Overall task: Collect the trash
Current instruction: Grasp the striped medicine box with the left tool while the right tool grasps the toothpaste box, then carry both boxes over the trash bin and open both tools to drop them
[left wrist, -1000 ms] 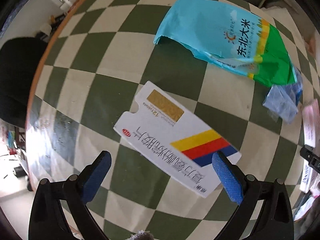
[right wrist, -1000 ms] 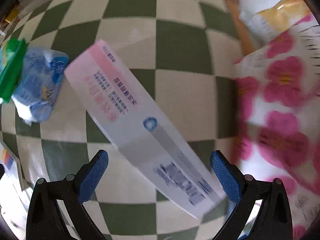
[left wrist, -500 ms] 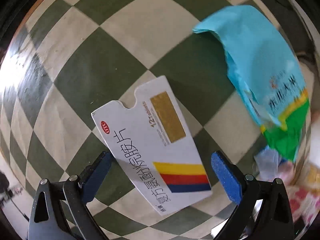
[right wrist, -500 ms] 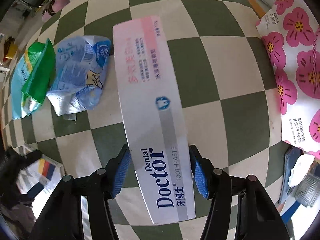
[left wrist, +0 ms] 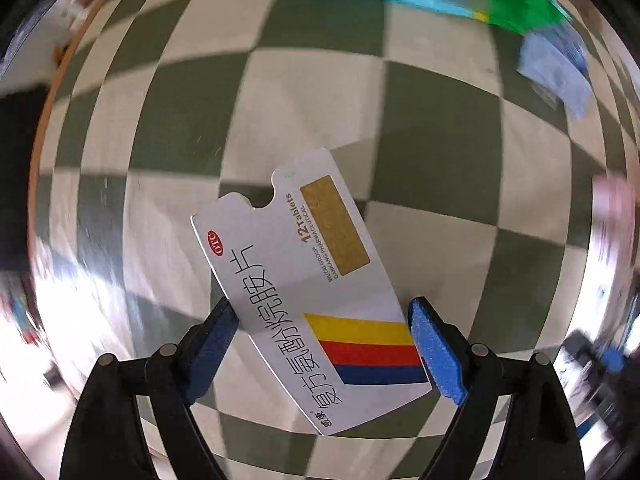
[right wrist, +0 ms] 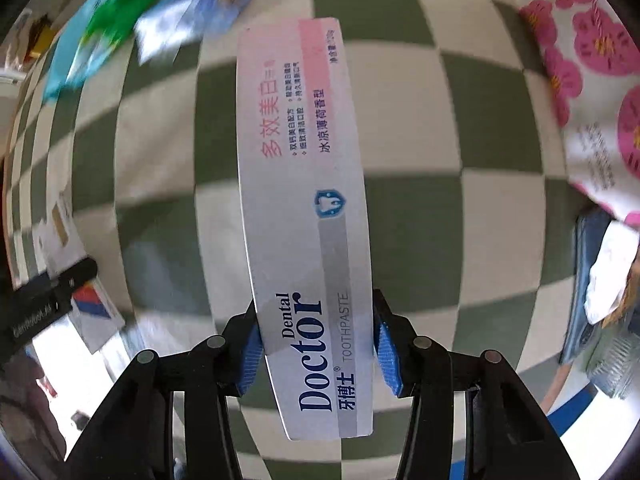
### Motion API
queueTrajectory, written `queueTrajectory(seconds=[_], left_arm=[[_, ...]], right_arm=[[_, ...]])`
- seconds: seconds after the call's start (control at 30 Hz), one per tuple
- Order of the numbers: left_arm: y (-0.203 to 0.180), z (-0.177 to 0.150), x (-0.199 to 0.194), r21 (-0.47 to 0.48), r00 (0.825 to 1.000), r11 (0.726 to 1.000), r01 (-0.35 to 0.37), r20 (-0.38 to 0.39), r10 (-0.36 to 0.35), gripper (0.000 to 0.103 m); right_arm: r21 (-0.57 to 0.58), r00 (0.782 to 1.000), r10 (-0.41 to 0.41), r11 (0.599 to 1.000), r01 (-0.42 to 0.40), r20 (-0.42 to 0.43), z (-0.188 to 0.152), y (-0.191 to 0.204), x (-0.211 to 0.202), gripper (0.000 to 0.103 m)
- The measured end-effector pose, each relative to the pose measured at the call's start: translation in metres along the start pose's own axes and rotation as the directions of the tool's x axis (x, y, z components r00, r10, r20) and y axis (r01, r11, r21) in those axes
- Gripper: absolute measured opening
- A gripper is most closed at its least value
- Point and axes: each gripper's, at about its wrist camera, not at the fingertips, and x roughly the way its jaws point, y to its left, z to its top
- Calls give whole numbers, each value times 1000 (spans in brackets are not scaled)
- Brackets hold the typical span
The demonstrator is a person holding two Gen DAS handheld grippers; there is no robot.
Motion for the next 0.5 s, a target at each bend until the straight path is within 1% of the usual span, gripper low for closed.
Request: queueTrajectory(seconds=[0.03, 0.07, 0.13, 0.17, 0.2, 0.23, 0.3, 0.33, 0.37, 0.43, 0.5], left_arm=[[7, 1, 2, -52, 1000, 998, 28, -5, -28, 87], [14, 1, 1, -100, 999, 994, 46, 2, -46, 85], [24, 1, 0, -185, 998, 981, 61, 22, -58, 84], [29, -1, -1, -215, 998, 975, 60, 35, -54, 79], [33, -2, -3, -240, 998, 969, 60, 46, -50, 76], [34, -3, -5, -242, 997, 968, 61, 56, -49, 73], [28, -4, -9, -207, 997, 977, 51, 73, -36, 73], [22, -8, -11, -171, 996, 985, 31, 88, -16, 73], [17, -13, -14, -137, 994, 991, 13, 107, 2, 73], [5, -19, -22, -70, 988, 997, -30, 148, 40, 73], [-8, -31, -33, -4, 977, 997, -73, 202, 72, 73]], right_arm=[[-12, 1000, -10, 1000, 10, -1, -3, 2, 2, 61], [-21, 1000, -24, 999, 25, 10, -4, 3, 4, 66], [-8, 998, -44, 999, 45, 53, -2, 3, 2, 66], [-7, 996, -54, 998, 55, 76, -1, 5, 1, 66], [-3, 993, -65, 998, 66, 99, -10, 9, -2, 66], [2, 989, -82, 997, 82, 127, -8, 10, -1, 66], [12, 988, -82, 997, 81, 135, -4, 14, 4, 64], [14, 988, -75, 997, 73, 135, 2, 14, 4, 52], [24, 987, -66, 998, 64, 145, 4, 15, 6, 50], [12, 986, -71, 997, 70, 148, 2, 20, 10, 49], [16, 987, -53, 999, 51, 151, 4, 15, 7, 49]])
